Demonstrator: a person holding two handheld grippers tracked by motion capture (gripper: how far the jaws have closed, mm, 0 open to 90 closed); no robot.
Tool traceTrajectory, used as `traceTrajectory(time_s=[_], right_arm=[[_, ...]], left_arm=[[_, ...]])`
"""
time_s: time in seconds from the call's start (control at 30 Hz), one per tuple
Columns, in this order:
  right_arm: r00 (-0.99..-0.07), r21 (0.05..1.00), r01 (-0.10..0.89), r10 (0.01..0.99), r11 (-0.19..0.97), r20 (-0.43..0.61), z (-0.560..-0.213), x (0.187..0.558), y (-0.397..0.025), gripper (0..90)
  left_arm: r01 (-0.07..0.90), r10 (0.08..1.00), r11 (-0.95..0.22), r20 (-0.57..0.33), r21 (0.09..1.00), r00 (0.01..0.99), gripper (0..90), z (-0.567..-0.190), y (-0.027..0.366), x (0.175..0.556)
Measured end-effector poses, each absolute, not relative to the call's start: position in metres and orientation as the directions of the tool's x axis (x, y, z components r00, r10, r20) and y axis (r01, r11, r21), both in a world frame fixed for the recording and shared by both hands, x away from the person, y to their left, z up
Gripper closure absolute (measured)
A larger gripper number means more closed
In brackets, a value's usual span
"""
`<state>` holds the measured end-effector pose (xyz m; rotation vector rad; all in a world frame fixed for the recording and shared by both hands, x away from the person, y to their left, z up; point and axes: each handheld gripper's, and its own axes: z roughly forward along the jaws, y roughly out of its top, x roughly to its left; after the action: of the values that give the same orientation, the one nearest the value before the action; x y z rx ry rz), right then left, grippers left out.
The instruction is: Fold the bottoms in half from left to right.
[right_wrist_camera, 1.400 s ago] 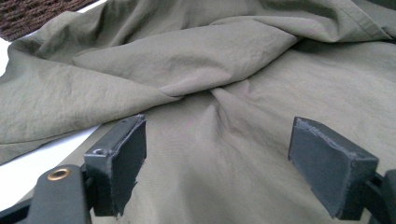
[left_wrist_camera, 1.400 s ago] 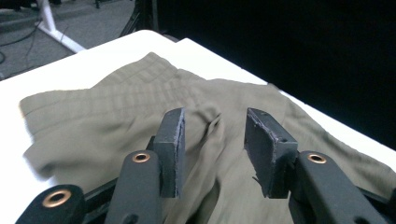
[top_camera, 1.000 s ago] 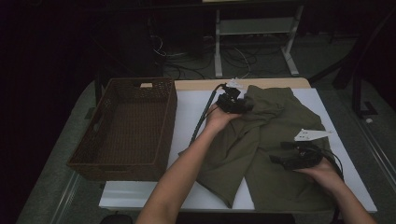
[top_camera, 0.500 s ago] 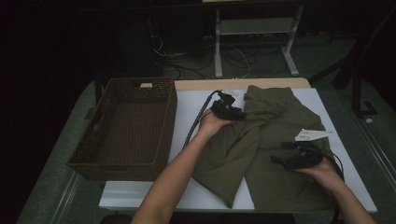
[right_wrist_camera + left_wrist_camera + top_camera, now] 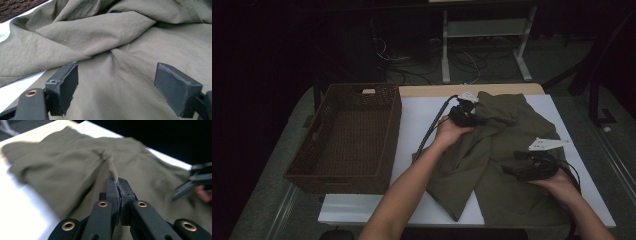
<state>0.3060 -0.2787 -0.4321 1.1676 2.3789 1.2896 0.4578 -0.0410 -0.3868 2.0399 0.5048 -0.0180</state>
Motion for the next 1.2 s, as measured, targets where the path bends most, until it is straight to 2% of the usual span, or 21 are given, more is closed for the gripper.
traceTrajectory(time_s=[0.2,0.5,0.57,0.63,0.73,0.93,1.2], right_arm=[[-0.66,0.782,0.55,0.727,0.294,0.191,-0.431,0.306,-0.284,19.4],[-0.658,0.783,0.547,0.73,0.295,0.185,-0.43,0.306,-0.285,19.1],[-0.657,0.783,0.547,0.731,0.295,0.184,-0.43,0.305,-0.286,19.1],[-0.656,0.782,0.548,0.732,0.296,0.182,-0.43,0.305,-0.287,19.0],[-0.654,0.781,0.549,0.734,0.296,0.182,-0.431,0.304,-0.287,18.9],[-0.653,0.779,0.551,0.735,0.298,0.182,-0.431,0.304,-0.286,18.9],[-0.655,0.776,0.552,0.735,0.305,0.177,-0.431,0.304,-0.285,18.8]], left_arm=[[0.349,0.269,-0.426,-0.251,0.835,0.93,88.4,-0.388,-0.067,0.444],[0.332,0.21,-0.475,-0.261,0.815,0.942,87.9,-0.407,-0.097,0.426],[0.32,0.22,-0.472,-0.241,0.822,0.945,81.4,-0.407,-0.098,0.423],[0.326,0.246,-0.454,-0.234,0.829,0.94,71.8,-0.403,-0.091,0.423],[0.33,0.266,-0.439,-0.229,0.836,0.936,65.0,-0.398,-0.079,0.424],[0.336,0.303,-0.421,-0.219,0.843,0.928,57.6,-0.389,-0.045,0.421],[0.349,0.323,-0.426,-0.22,0.835,0.921,52.7,-0.396,-0.013,0.409]])
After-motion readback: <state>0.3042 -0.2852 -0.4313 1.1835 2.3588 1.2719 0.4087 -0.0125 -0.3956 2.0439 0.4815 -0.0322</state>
